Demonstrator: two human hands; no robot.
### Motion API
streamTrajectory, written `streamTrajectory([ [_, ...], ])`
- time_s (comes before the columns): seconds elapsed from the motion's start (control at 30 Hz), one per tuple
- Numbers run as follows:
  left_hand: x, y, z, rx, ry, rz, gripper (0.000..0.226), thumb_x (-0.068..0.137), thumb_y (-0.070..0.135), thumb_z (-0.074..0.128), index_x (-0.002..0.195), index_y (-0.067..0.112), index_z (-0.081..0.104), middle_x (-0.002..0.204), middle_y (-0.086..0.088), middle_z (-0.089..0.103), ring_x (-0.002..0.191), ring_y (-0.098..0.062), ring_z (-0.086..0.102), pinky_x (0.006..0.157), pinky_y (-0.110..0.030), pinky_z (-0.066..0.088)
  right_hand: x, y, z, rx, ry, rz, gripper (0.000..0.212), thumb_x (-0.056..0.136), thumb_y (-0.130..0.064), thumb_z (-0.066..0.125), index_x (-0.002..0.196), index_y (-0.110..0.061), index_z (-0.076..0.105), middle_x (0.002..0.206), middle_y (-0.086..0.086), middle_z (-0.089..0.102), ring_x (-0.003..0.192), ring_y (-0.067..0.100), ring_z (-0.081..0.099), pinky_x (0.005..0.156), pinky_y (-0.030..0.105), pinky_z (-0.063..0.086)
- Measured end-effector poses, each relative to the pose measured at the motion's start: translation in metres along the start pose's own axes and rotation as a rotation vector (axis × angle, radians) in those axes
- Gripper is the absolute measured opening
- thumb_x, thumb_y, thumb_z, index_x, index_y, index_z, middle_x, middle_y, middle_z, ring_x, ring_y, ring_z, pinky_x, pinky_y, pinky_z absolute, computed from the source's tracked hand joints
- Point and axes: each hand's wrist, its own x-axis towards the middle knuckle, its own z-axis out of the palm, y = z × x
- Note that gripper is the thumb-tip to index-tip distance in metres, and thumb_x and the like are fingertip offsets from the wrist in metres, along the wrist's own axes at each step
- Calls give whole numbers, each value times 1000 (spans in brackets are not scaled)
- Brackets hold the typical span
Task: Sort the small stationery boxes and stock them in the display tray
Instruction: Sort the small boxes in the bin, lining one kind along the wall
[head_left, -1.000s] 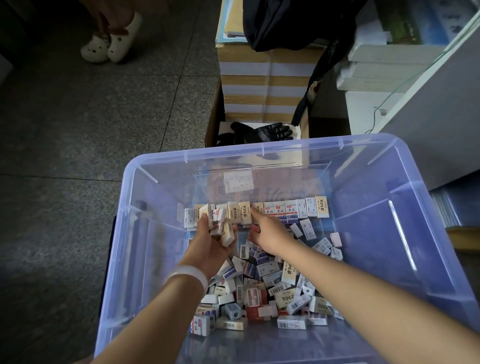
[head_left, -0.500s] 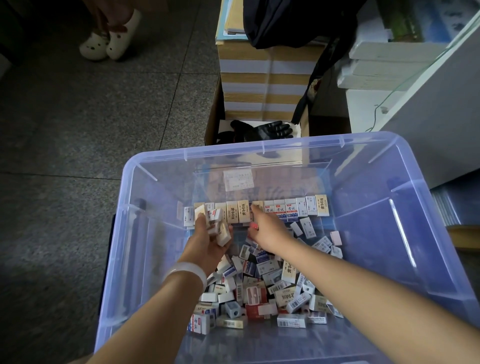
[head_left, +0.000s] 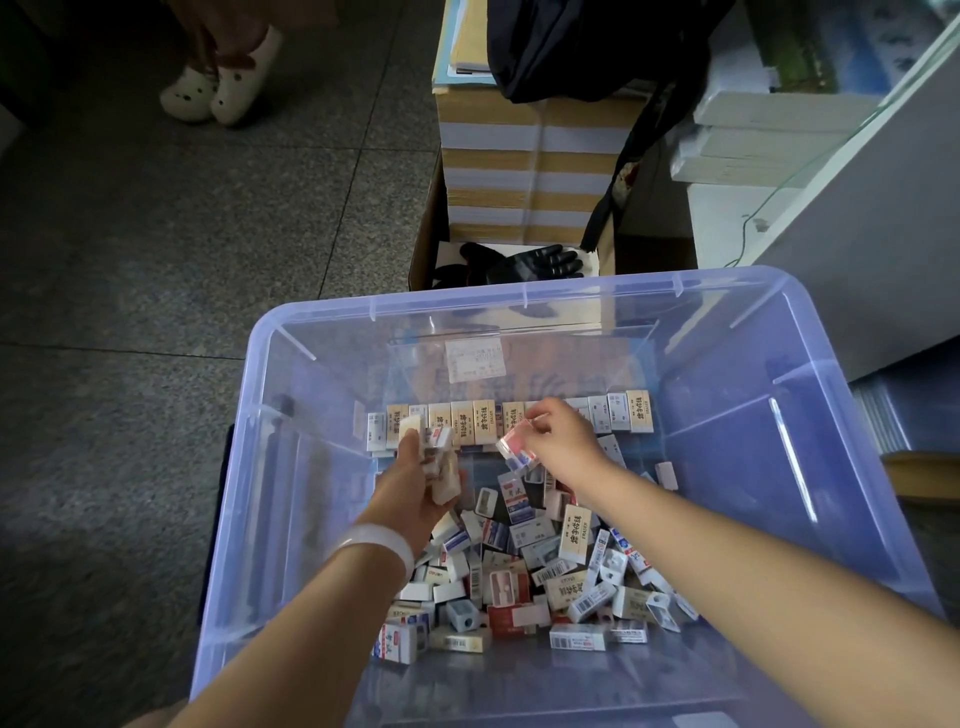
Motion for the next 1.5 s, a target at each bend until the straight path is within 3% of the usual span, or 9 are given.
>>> streamTrajectory([
  [0.1, -1, -4, 0, 229, -4, 36, 38, 98, 41, 44, 107, 5, 53, 87, -13, 58, 68, -21, 60, 55, -31, 57, 3, 3, 4, 230, 149, 125, 8, 91, -14, 59, 98, -13, 55, 107, 7, 65, 81, 17, 60, 69, 33, 53],
  [0.2, 2, -7, -3, 364, -28, 68, 42, 96, 43, 46, 115, 7, 56, 93, -14, 61, 77, -25, 61, 77, -42, 56, 6, -2, 10, 376, 216, 187, 10, 92, -15, 57, 102, -15, 55, 105, 3, 65, 68, 15, 59, 52, 24, 47],
  [0.37, 4, -7, -4, 493, -24, 91, 38, 95, 43, 49, 118, 13, 58, 111, -19, 61, 91, -32, 62, 85, -45, 53, 1, 0, 4, -43, 257, -3, 32, 95, -12, 50, 126, -10, 56, 130, 6, 57, 116, 23, 55, 93, 27, 42],
  [0.53, 4, -9, -2, 509, -62, 61, 38, 95, 44, 47, 111, 12, 58, 98, -16, 63, 80, -28, 62, 87, -45, 52, 0, 9, 2, -515, 157, -215, 44, 96, -10, 46, 139, -20, 44, 129, 5, 48, 91, 19, 58, 73, 27, 50],
  [0.9, 7, -12, -4, 538, -83, 70, 40, 95, 46, 45, 112, 13, 59, 94, -15, 65, 80, -27, 63, 88, -45, 51, 5, -1, 19, -411, 132, -87, 23, 93, -30, 56, 98, -8, 59, 97, 5, 67, 89, 22, 63, 72, 31, 49],
  [1.03, 6, -10, -2, 523, -90, 67, 39, 96, 44, 45, 113, 12, 59, 95, -15, 64, 78, -25, 63, 83, -41, 53, 2, -2, 3, -312, 76, -140, 28, 95, -25, 52, 112, -5, 64, 111, 5, 66, 93, 16, 61, 79, 20, 40],
  [1.17, 4, -10, -1, 508, -99, 67, 41, 96, 44, 45, 117, 11, 58, 93, -13, 62, 75, -23, 62, 75, -38, 52, 8, 3, -14, 12, 161, -37, 16, 92, -15, 57, 106, -8, 60, 109, 8, 63, 83, 17, 59, 77, 30, 50],
  [1.27, 4, -9, 0, 514, -101, 70, 43, 96, 45, 45, 120, 11, 57, 94, -12, 62, 75, -22, 62, 72, -36, 51, 8, 7, -14, 108, 168, 61, 22, 91, -7, 55, 113, -11, 57, 115, 7, 58, 93, 17, 54, 76, 25, 42],
  [1.5, -3, -8, 2, 461, -149, 65, 39, 97, 40, 45, 123, 12, 55, 97, -10, 62, 76, -20, 62, 64, -31, 52, -1, 19, -8, -395, 293, -144, 19, 86, -18, 65, 98, -11, 53, 96, 7, 64, 80, 21, 57, 61, 29, 44],
])
